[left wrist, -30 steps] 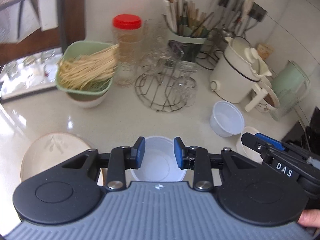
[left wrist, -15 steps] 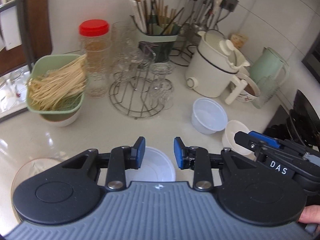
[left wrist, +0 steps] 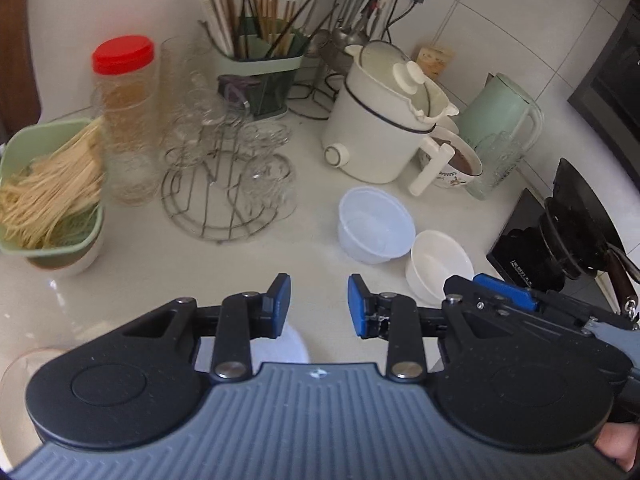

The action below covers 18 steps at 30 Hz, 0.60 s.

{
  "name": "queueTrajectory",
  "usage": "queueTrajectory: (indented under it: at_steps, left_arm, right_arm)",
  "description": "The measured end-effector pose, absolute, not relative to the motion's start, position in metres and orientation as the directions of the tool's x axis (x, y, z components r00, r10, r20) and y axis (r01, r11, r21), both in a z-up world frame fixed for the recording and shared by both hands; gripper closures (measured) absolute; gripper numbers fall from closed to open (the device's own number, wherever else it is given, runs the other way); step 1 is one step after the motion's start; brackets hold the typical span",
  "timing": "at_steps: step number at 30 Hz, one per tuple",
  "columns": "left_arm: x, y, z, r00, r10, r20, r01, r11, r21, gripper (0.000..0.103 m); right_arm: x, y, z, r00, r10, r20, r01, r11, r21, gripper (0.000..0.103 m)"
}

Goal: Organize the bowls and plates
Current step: 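Move both tools to the second white plastic bowl near the rice cooker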

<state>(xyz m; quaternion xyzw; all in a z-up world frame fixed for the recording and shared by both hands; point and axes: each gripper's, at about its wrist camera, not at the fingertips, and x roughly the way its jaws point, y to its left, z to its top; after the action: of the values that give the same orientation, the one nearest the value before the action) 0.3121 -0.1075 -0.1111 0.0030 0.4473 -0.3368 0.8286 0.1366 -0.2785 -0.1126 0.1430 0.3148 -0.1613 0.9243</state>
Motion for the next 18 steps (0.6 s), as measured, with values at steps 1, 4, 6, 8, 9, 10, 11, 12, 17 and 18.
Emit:
queueTrajectory:
  at_steps: [1,4,6,8,9,10,11,12,17,18]
  left_arm:
    - [0.315,-0.113,-0.113,0.368,-0.554,-0.747,0.560,0.773,-0.298,0.067]
    - [0.319,-0.128,-0.118,0.371,-0.537,-0.758,0.564,0.778,-0.276,0.067]
    - [0.323,-0.136,-0.124,0.361,-0.527,-0.769,0.557,0.784,-0.276,0.067]
    - [0.330,-0.144,-0.132,0.344,-0.516,-0.784,0.538,0.793,-0.286,0.067]
    - [0.333,-0.149,-0.134,0.345,-0.507,-0.790,0.535,0.798,-0.279,0.067]
    - [0.335,-0.154,-0.136,0.350,-0.500,-0.792,0.535,0.801,-0.269,0.067]
    - [0.338,-0.158,-0.138,0.353,-0.494,-0.794,0.534,0.804,-0.263,0.067]
    - [0.342,-0.163,-0.141,0.353,-0.487,-0.799,0.528,0.809,-0.260,0.067]
    - [0.357,-0.184,-0.149,0.335,-0.466,-0.819,0.508,0.821,-0.260,0.067]
    - [0.360,-0.187,-0.150,0.327,-0.467,-0.821,0.505,0.821,-0.266,0.067]
  right_arm:
    - [0.138,-0.283,-0.114,0.746,-0.210,-0.632,0.393,0.905,0.163,0.069]
    - [0.145,-0.297,-0.116,0.743,-0.209,-0.636,0.399,0.901,0.171,0.069]
    - [0.150,-0.306,-0.118,0.740,-0.206,-0.640,0.392,0.906,0.162,0.069]
    - [0.156,-0.315,-0.120,0.738,-0.197,-0.646,0.384,0.909,0.162,0.069]
    - [0.159,-0.320,-0.121,0.735,-0.191,-0.650,0.383,0.909,0.165,0.069]
    - [0.161,-0.325,-0.123,0.733,-0.187,-0.654,0.382,0.908,0.169,0.069]
    - [0.165,-0.331,-0.125,0.732,-0.182,-0.656,0.381,0.908,0.174,0.069]
    - [0.169,-0.335,-0.127,0.730,-0.177,-0.660,0.380,0.908,0.177,0.069]
    - [0.186,-0.355,-0.137,0.706,-0.149,-0.693,0.377,0.907,0.189,0.069]
    - [0.189,-0.358,-0.138,0.702,-0.141,-0.698,0.373,0.908,0.192,0.069]
